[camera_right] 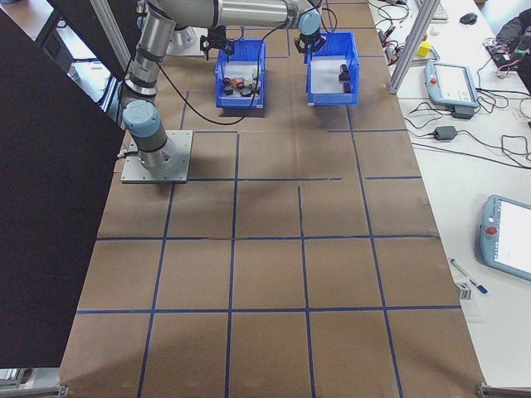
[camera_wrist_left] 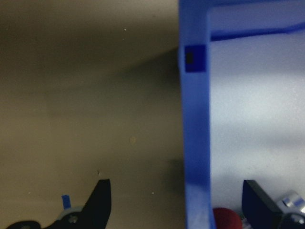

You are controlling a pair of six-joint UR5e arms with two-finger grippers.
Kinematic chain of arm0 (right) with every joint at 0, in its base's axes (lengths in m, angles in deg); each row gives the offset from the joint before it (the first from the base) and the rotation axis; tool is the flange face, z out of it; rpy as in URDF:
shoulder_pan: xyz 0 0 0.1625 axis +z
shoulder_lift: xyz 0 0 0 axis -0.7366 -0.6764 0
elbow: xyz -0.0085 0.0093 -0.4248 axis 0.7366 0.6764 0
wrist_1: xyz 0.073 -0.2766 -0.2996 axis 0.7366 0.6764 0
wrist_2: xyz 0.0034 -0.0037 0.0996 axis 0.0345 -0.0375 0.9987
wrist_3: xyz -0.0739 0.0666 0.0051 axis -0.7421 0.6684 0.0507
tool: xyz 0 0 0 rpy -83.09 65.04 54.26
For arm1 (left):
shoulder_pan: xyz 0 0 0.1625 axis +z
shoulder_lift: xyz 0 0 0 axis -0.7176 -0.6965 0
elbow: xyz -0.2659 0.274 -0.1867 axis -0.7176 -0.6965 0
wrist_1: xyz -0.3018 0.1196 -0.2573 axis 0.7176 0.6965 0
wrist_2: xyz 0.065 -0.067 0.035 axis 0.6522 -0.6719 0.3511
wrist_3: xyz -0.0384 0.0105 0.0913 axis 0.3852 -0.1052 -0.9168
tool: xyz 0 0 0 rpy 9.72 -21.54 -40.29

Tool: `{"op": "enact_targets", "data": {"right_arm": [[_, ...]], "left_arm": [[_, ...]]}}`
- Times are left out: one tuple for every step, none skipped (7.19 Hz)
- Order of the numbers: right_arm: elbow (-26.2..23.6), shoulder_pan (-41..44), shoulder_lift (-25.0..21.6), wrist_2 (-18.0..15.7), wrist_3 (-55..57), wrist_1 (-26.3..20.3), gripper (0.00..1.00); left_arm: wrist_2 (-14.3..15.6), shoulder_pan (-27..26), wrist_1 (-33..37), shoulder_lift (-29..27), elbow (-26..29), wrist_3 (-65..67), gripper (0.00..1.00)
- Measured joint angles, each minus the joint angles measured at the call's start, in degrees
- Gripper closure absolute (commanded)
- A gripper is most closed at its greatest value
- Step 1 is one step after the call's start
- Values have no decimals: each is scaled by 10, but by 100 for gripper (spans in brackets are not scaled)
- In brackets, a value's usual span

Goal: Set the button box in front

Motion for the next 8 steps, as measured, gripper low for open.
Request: {"op": "enact_targets", "data": {"right_arm": [[-3, -30, -17, -8, -37, -5, 93], [-9, -61, -33, -11, -77, -9, 93], [-23, -94, -51, -12, -117, -12, 93], [-47, -131, -73, -11, -161, -13, 93], [-76, -169, -99, -9, -205, -14, 93], [-108, -204, -126, -8, -245, -14, 93], [-144, -236, -154, -6, -276, -14, 93], [-184, -265, -185, -3, -300, -14, 93]], "left_arm": [[1, 0, -8, -1, -5, -2, 35], [0, 0, -11, -1, -6, -7, 55], [-3, 0, -12, -1, -6, -7, 71], [-5, 1, -12, -2, -3, -6, 88], [-7, 1, -12, -1, -1, -6, 100], [-8, 2, -12, 3, 0, -5, 100], [-8, 4, -12, 10, 2, -6, 100], [-7, 12, -11, 18, 13, -9, 100]]}}
